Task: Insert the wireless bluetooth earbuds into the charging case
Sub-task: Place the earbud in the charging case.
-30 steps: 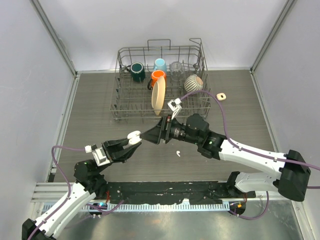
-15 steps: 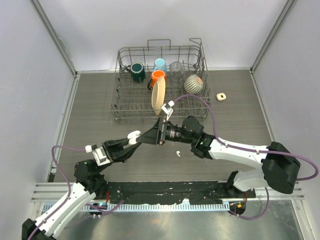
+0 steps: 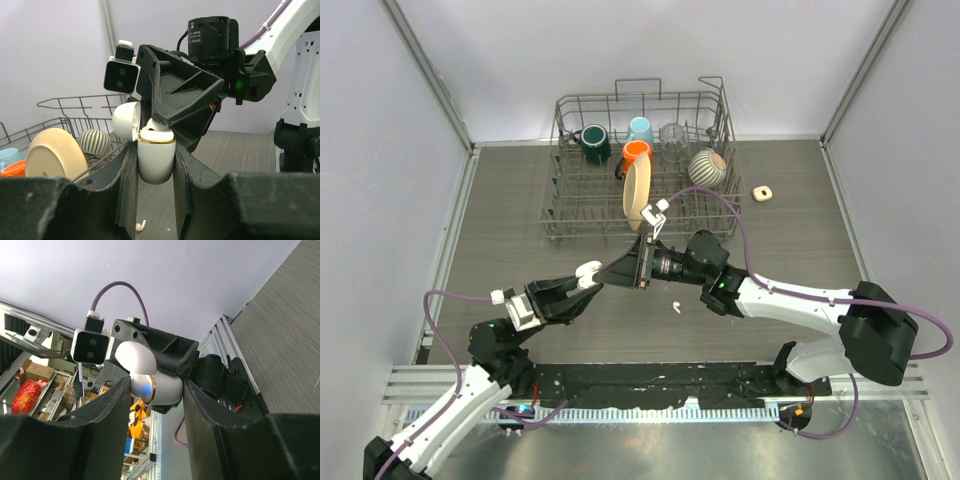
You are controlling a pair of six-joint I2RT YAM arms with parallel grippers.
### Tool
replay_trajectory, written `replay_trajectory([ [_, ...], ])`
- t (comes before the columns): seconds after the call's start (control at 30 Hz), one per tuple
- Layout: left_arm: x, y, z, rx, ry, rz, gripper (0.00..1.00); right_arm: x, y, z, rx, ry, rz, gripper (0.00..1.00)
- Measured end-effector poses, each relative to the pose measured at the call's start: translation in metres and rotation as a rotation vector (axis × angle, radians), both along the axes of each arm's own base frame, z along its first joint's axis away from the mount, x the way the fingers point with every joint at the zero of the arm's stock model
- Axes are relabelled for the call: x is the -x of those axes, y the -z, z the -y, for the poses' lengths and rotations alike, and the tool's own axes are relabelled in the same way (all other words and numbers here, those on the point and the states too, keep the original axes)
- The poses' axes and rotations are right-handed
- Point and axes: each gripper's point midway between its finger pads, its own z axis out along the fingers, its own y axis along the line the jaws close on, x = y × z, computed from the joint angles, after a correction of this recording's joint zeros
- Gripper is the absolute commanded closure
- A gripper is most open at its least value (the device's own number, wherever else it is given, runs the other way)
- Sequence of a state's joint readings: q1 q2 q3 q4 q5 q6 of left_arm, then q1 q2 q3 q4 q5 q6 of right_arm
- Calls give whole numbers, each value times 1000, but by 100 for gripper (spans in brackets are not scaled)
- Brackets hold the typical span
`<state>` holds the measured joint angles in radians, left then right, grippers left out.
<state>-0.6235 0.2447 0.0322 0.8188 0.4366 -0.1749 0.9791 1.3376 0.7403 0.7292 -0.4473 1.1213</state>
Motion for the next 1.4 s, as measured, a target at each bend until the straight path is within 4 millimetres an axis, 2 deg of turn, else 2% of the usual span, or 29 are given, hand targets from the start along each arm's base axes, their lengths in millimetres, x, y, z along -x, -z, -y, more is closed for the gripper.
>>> replay_trajectory([
  [0.27, -1, 1, 0, -3, -2, -5, 100, 0, 1, 0, 11, 1, 23, 78],
  [0.7, -6, 11, 4, -30, 1, -39, 100, -6, 7, 5, 134, 53, 122, 78],
  [0.77, -6, 12, 5, -33, 1, -42, 100, -7, 8, 5, 141, 59, 126, 74],
  [0.83, -7, 13, 5, -35, 1, -46, 100, -8, 8, 5, 144, 63, 128, 61],
  [1.07, -7, 13, 6, -38, 3, -47, 100, -11, 11, 9, 166, 87, 147, 32],
  [1.1, -7, 13, 6, -37, 3, -47, 100, -12, 11, 10, 173, 97, 152, 25],
  [1.2, -6, 12, 5, -33, 3, -41, 100, -14, 6, 17, 180, 130, 177, 18],
  [1.4, -3, 7, 3, -22, 3, -26, 100, -19, -13, 34, 171, 211, 239, 16],
])
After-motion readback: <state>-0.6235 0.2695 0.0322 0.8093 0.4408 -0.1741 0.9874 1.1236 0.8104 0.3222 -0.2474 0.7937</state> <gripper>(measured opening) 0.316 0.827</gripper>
